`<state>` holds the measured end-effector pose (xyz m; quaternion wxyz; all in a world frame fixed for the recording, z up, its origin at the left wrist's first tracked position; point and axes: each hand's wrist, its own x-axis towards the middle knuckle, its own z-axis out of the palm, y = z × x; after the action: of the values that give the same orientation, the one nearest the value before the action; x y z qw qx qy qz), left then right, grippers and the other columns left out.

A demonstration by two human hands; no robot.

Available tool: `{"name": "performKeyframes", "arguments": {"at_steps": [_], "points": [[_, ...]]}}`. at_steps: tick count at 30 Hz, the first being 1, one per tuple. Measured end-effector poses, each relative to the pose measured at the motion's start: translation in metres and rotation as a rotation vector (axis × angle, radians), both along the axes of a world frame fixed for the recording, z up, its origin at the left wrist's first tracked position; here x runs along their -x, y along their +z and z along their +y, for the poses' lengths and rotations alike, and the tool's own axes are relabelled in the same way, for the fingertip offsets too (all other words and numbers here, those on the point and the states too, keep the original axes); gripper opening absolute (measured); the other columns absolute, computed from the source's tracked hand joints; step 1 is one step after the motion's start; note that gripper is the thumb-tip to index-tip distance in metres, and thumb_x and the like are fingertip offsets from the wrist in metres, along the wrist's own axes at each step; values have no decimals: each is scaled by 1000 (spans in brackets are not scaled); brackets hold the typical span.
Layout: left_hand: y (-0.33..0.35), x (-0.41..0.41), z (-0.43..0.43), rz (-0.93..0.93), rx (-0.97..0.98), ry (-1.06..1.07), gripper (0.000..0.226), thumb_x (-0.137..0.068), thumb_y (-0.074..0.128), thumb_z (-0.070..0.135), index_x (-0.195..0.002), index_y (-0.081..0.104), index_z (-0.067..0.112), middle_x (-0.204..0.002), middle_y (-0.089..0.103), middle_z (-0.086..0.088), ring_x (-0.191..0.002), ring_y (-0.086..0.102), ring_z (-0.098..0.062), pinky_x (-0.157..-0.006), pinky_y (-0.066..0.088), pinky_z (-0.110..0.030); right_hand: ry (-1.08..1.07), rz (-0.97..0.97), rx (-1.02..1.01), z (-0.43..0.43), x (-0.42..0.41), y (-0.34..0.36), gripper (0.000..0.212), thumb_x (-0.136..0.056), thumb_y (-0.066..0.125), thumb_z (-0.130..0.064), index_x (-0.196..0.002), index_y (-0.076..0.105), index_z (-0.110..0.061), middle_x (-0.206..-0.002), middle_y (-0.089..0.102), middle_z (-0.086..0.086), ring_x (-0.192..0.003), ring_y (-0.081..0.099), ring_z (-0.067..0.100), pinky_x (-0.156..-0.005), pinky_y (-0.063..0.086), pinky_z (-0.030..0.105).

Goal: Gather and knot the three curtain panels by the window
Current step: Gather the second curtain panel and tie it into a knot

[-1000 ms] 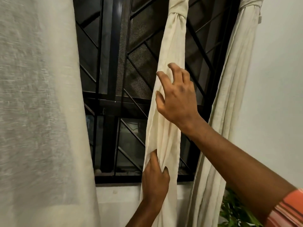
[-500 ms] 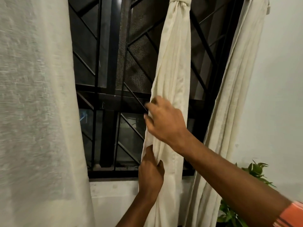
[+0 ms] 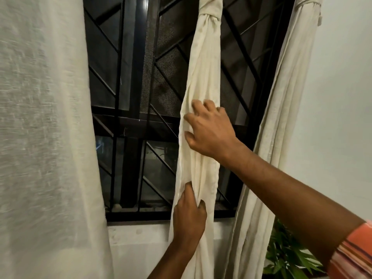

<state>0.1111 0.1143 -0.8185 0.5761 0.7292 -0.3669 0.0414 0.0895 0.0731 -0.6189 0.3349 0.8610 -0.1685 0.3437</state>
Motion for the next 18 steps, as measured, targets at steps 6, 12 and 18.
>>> {"name": "performKeyframes", "arguments": {"at_steps": [6, 12, 18], "points": [[0, 6, 3, -37, -21, -14, 49, -93, 56, 22, -136, 34, 22, -129, 53, 2, -112, 57, -19, -95, 49, -32, 2, 51, -145, 2, -1, 9, 44, -88, 54, -38, -127, 55, -18, -122, 55, 7, -104, 56, 27, -75, 46, 36], [-2, 7, 3, -53, 2, 13, 47, -92, 57, 20, -134, 38, 21, -127, 56, 1, -111, 59, -21, -94, 52, -36, -103, 216, -227, 8, 1, -12, 40, -88, 59, -40, -121, 61, -18, -112, 65, 5, -97, 64, 26, -84, 51, 37], [-11, 6, 4, -110, 67, 54, 41, -88, 63, 15, -127, 48, 16, -115, 62, 2, -102, 62, -16, -87, 55, -34, -196, 163, -221, 13, -2, -44, 30, -90, 59, -35, -111, 63, -14, -102, 66, 6, -91, 65, 25, -70, 47, 32]]}}
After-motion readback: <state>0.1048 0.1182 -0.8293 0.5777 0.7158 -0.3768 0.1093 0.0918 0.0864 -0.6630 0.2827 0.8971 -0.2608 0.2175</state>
